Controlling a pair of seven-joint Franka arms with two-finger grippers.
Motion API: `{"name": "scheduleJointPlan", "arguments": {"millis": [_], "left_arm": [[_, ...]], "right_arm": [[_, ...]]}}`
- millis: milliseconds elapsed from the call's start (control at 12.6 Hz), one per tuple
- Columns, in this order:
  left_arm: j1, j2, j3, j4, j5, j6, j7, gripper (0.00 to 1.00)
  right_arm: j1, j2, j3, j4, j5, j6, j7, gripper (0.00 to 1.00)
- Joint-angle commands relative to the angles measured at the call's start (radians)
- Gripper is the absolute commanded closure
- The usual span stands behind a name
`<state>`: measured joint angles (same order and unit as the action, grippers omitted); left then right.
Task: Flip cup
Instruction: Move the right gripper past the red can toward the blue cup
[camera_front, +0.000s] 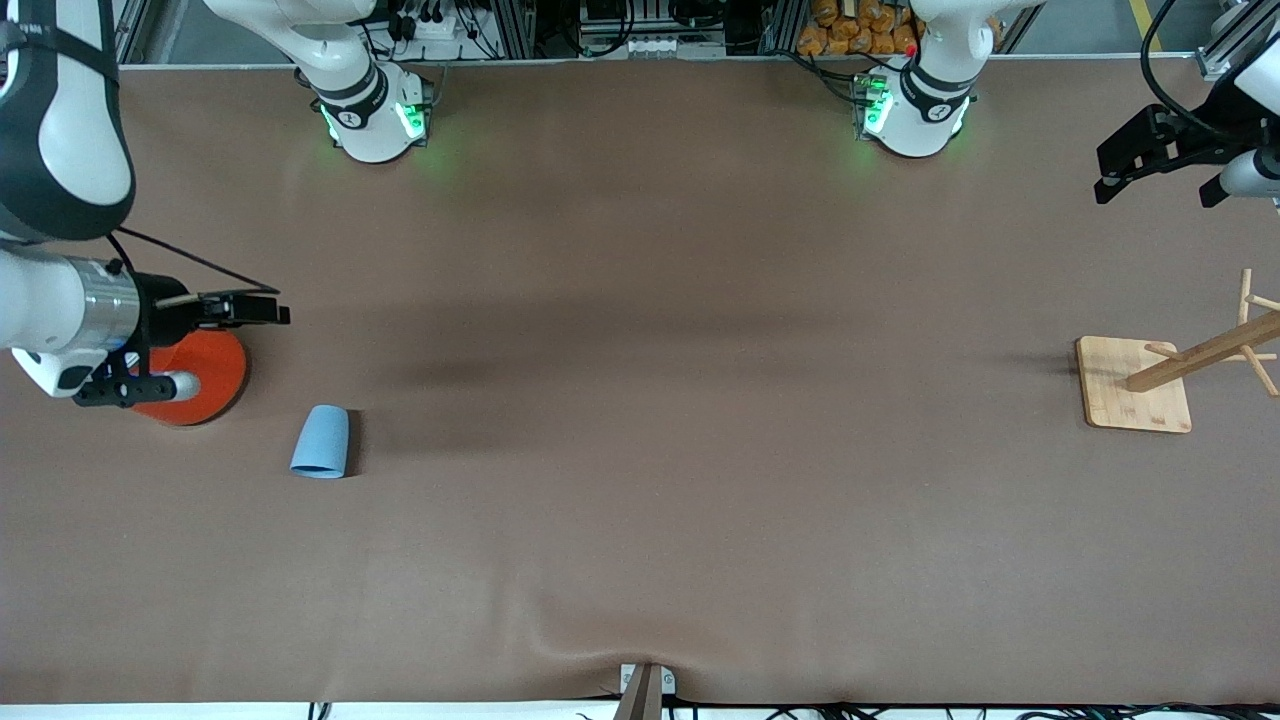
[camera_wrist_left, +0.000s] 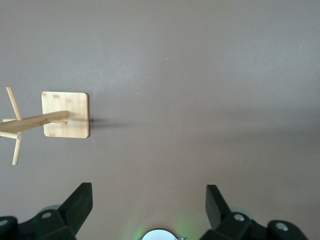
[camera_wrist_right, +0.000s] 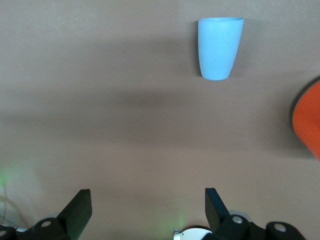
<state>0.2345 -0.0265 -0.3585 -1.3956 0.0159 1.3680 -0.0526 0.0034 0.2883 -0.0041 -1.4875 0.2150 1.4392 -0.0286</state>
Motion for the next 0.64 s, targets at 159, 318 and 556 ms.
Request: {"name": "scheduleJointPlan", "arguments": {"millis": [159,318,556], "left_arm": [[0.008,-0.019,0.010,-0.002,-0.014,-0.010,0.007,0.00],[0.008,-0.015,0.010,-0.002,-0.014,0.000,0.005,0.00],[-0.004,-0.004,-0.010,-0.008,-0.004,0.034,-0.015,0.00]], "right_arm": [[0.020,0.025,0.004,0.015,-0.045,0.062,0.006,0.00],[0.038,0.026,0.004,-0.026,-0.055,0.136,-0.004,0.00],[0.059,0.035,0.004,-0.089,-0.071,0.246,-0.004,0.00]]}}
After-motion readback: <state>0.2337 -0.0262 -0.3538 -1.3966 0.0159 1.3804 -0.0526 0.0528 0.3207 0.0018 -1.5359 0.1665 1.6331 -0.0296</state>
